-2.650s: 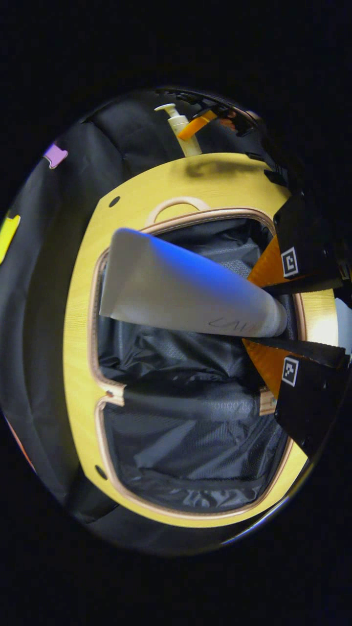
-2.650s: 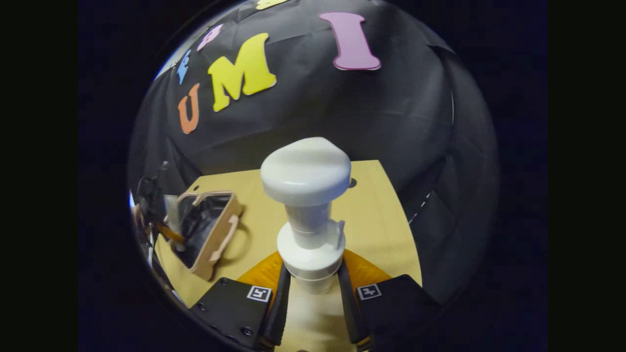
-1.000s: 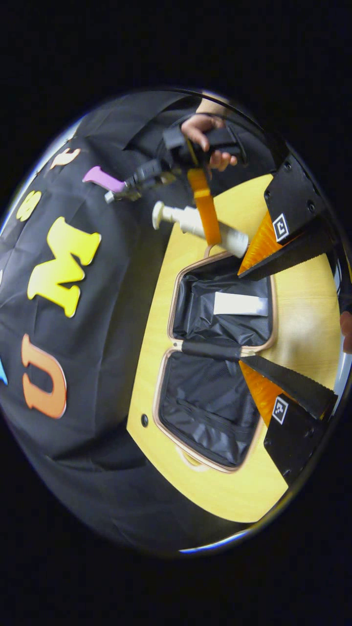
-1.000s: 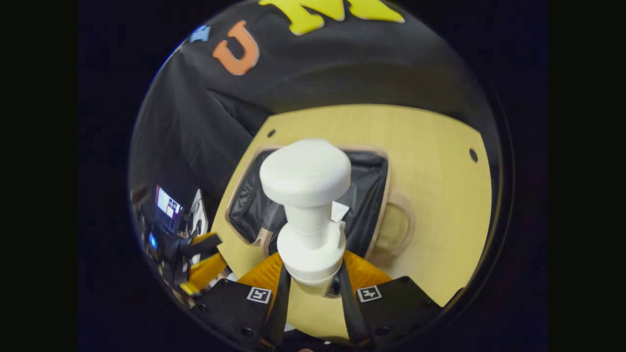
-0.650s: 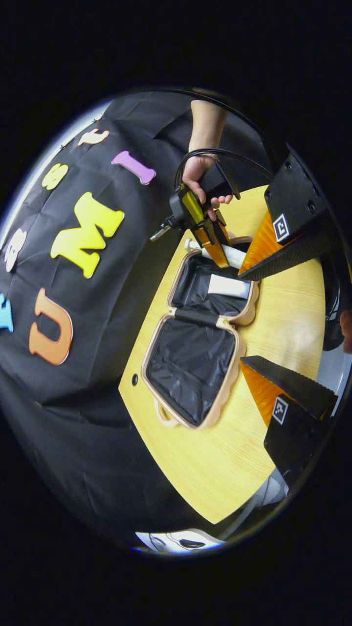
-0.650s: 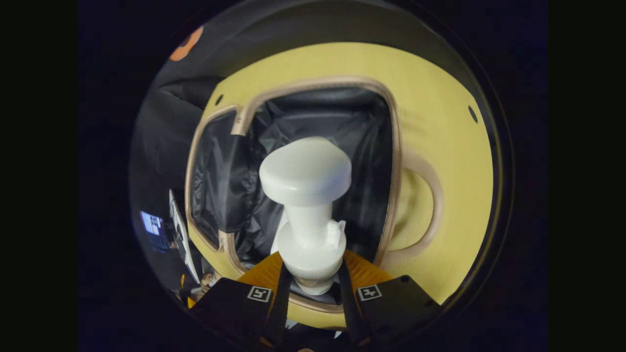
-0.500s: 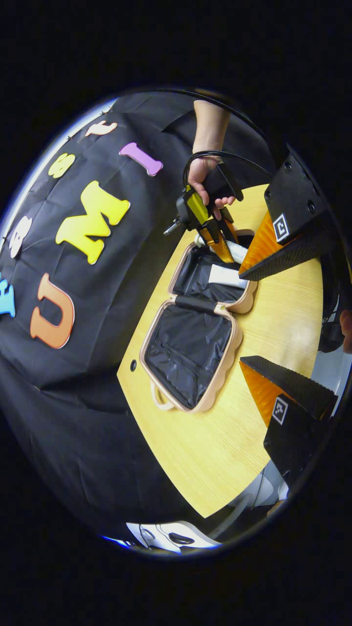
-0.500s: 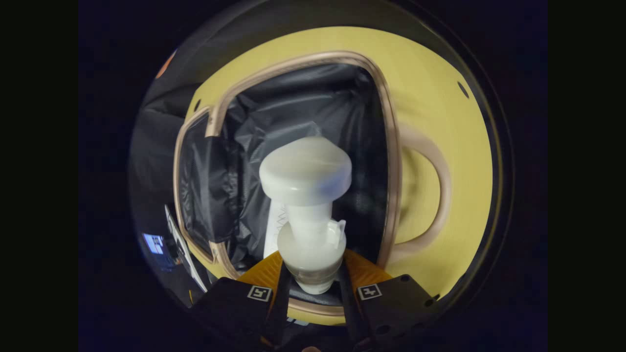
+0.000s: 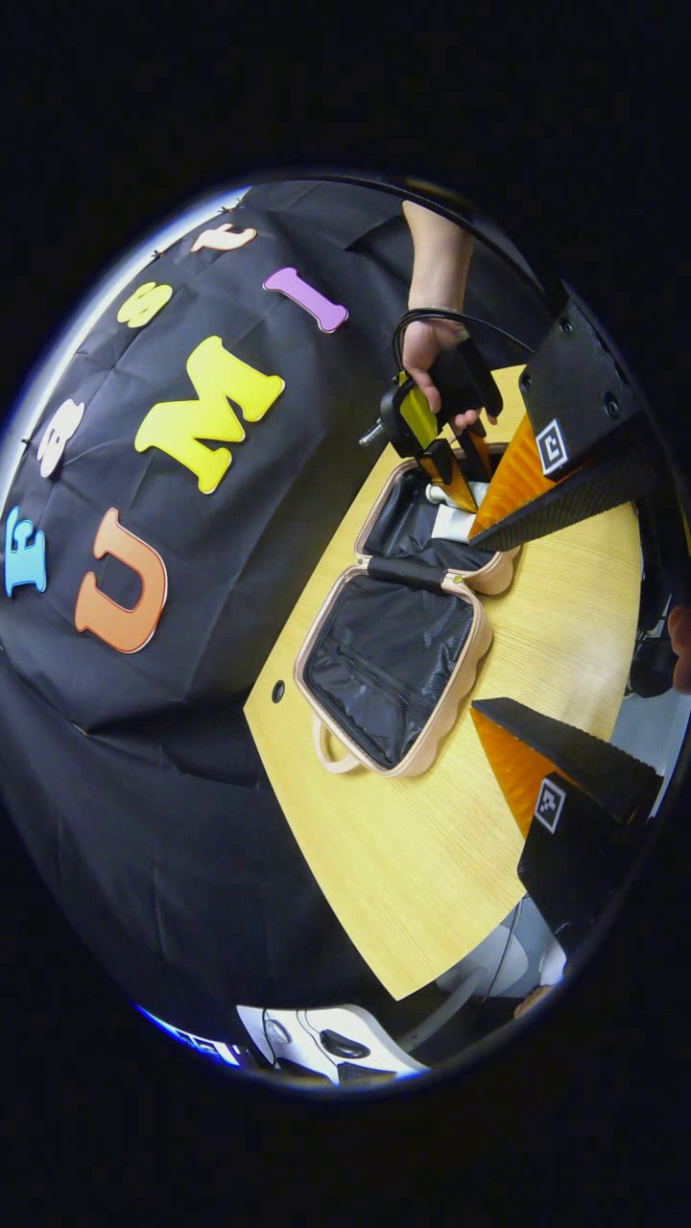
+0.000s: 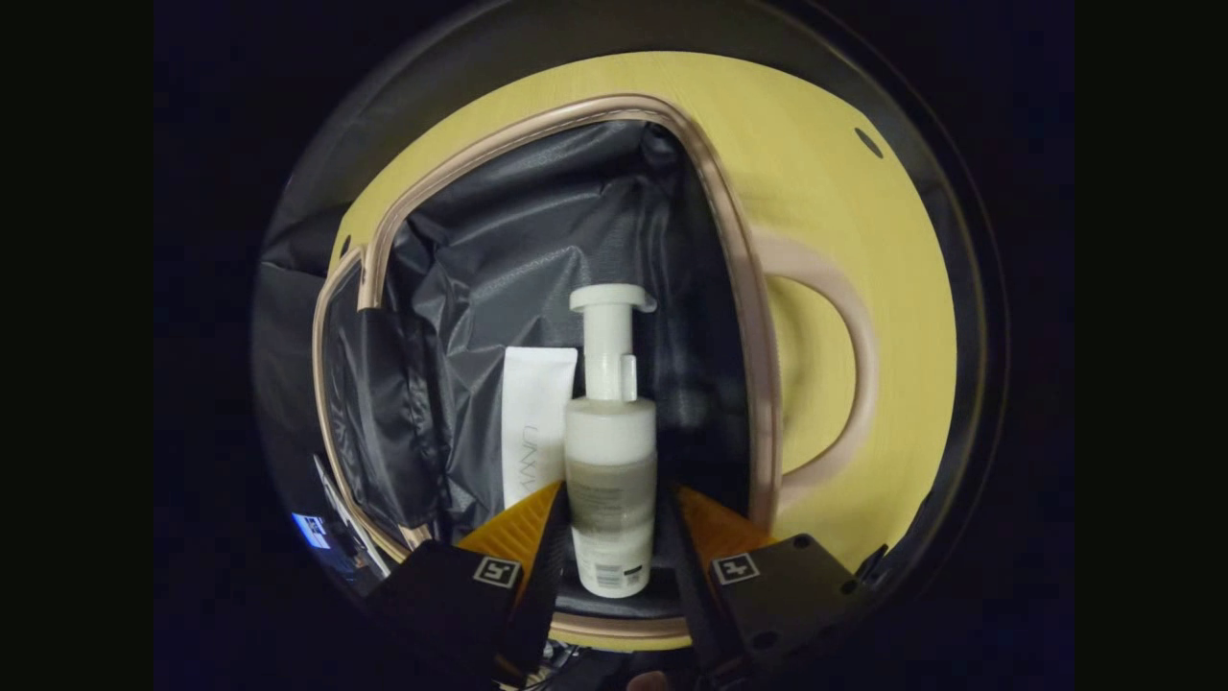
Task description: First open the suitcase, pack the skin care products into it, and then close the suitcase.
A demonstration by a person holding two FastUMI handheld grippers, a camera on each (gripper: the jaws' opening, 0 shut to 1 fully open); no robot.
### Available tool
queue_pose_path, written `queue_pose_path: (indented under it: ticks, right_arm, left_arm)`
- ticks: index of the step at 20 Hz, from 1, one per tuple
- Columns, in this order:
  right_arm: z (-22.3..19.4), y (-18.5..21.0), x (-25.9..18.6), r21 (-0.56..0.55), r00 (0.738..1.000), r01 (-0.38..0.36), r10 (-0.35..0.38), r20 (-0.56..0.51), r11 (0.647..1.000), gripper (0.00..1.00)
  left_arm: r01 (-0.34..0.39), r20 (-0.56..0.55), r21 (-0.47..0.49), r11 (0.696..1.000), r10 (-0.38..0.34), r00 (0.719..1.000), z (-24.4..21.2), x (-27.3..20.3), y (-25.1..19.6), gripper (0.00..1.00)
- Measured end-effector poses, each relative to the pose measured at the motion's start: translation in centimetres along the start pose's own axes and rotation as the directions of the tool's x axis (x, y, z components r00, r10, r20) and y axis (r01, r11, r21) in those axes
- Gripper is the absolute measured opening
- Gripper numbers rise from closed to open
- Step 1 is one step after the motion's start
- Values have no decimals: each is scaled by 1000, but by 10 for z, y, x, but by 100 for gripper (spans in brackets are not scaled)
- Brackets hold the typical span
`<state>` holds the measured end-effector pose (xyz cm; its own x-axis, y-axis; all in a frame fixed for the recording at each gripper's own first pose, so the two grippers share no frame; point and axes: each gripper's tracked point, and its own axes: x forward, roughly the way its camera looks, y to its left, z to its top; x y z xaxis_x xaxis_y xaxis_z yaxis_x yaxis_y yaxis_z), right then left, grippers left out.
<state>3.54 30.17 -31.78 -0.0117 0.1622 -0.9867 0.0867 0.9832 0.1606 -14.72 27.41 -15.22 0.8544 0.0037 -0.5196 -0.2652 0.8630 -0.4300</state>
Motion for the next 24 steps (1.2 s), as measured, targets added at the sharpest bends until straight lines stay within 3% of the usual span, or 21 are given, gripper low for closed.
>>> queue_pose_path:
  ticks: [2, 5, 6, 7, 8, 9, 10, 13, 15, 17, 20, 24]
  right_arm:
    - [0, 1, -8, -20, 1000, -7, 8, 18, 1000, 59]
    - [-8, 10, -39, -83, 994, -87, 93, 63, 993, 69]
    - [-10, 10, -51, -123, 989, -110, 121, 87, 986, 63]
    - [-11, 10, -62, -170, 980, -133, 155, 122, 976, 69]
    - [-9, 8, -77, -224, 968, -149, 189, 168, 963, 63]
    - [-8, 6, -93, -269, 947, -158, 223, 230, 950, 69]
    - [-3, 2, -112, -310, 913, -159, 259, 314, 937, 69]
    - [2, -10, -169, -432, 797, -117, 344, 496, 894, 68]
    - [-4, -27, -199, -462, 735, -95, 375, 565, 882, 68]
    - [-13, -47, -219, -457, 695, -94, 387, 606, 884, 69]
    - [-25, -76, -230, -423, 674, -80, 361, 644, 903, 69]
    - [-25, -98, -235, -415, 662, -10, 317, 679, 910, 69]
  left_arm:
    - [-11, 14, -8, 1000, 12, 1000, 8, 4, 4, 98]
    - [-27, 40, -33, 999, 29, 999, 21, 22, 24, 99]
    - [-33, 42, -53, 998, 35, 999, 24, 31, 36, 99]
    - [-29, 51, -79, 996, 33, 998, 30, 40, 46, 98]
    - [-29, 56, -105, 994, 35, 998, 34, 50, 56, 99]
    - [-29, 64, -126, 992, 38, 997, 41, 59, 67, 98]
    - [-27, 89, -142, 990, 39, 995, 51, 71, 79, 98]
    - [-38, 122, -207, 978, 65, 990, 77, 116, 121, 98]
    - [-10, 106, -297, 955, 43, 993, 86, 152, 135, 98]
    - [35, 104, -407, 913, 9, 994, 93, 179, 150, 98]
    - [58, 61, -530, 846, -30, 998, 84, 216, 174, 96]
    - [136, 45, -619, 774, -138, 989, 76, 237, 170, 94]
